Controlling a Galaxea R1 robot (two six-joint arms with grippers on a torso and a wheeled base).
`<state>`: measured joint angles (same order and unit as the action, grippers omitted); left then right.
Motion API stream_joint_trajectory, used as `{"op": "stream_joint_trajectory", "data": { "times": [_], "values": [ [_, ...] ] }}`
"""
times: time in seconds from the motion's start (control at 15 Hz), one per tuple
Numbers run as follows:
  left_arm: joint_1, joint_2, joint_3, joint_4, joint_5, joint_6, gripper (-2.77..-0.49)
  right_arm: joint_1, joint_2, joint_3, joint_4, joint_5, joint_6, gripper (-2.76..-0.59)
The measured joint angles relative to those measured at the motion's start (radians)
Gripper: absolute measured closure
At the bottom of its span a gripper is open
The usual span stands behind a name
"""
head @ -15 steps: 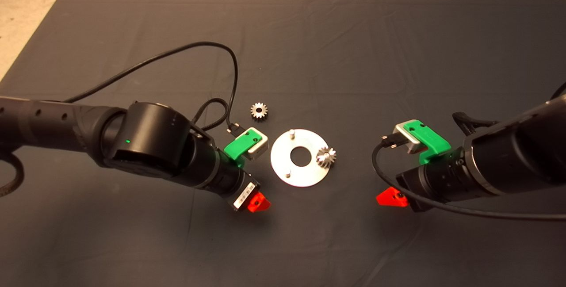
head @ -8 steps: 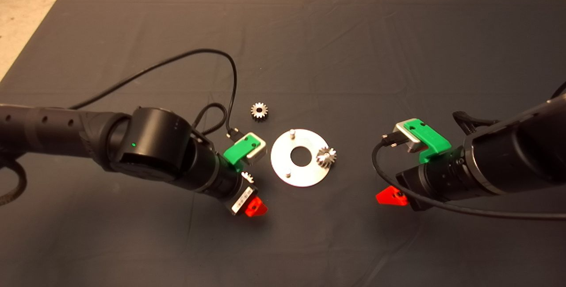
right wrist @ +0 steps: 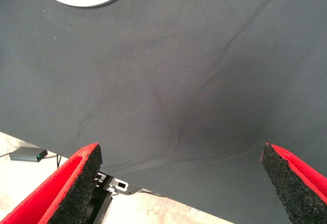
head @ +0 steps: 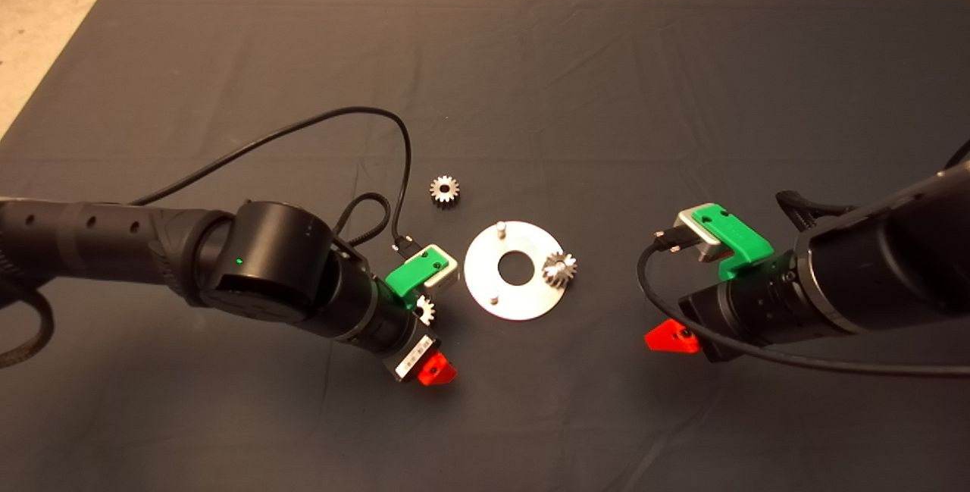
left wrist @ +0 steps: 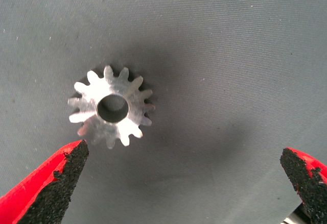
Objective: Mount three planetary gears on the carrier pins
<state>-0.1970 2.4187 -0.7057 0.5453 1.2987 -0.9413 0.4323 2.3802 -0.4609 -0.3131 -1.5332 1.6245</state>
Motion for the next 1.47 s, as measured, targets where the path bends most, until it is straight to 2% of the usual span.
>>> {"op": "stream_joint_trajectory", "data": {
  "times": [0.4,0.47,1.0,1.07,1.2,1.47],
  "values": [
    [0.0,0.0,-0.01,0.0,0.0,0.024,-2.75,0.0,0.002,0.007,0.0,0.0,0.0,-2.34],
    [0.0,0.0,-0.012,0.0,0.0,0.039,-2.75,0.0,0.002,0.01,0.0,0.0,0.0,-2.34],
    [-0.006,0.007,-0.065,0.0,0.003,0.092,-2.75,0.0,0.002,0.013,0.0,0.0,0.0,-2.34],
    [-0.005,0.009,-0.065,0.0,0.002,0.094,-2.75,0.0,0.002,0.013,0.0,0.002,0.0,-2.34],
    [-0.006,0.009,-0.072,0.0,0.002,0.104,-2.75,0.0,0.002,0.013,0.0,0.019,0.0,-2.34],
    [-0.006,0.028,-0.087,0.0,0.0,0.113,-2.67,0.0,0.002,0.013,0.0,0.019,0.0,-2.34]
  ]
}}
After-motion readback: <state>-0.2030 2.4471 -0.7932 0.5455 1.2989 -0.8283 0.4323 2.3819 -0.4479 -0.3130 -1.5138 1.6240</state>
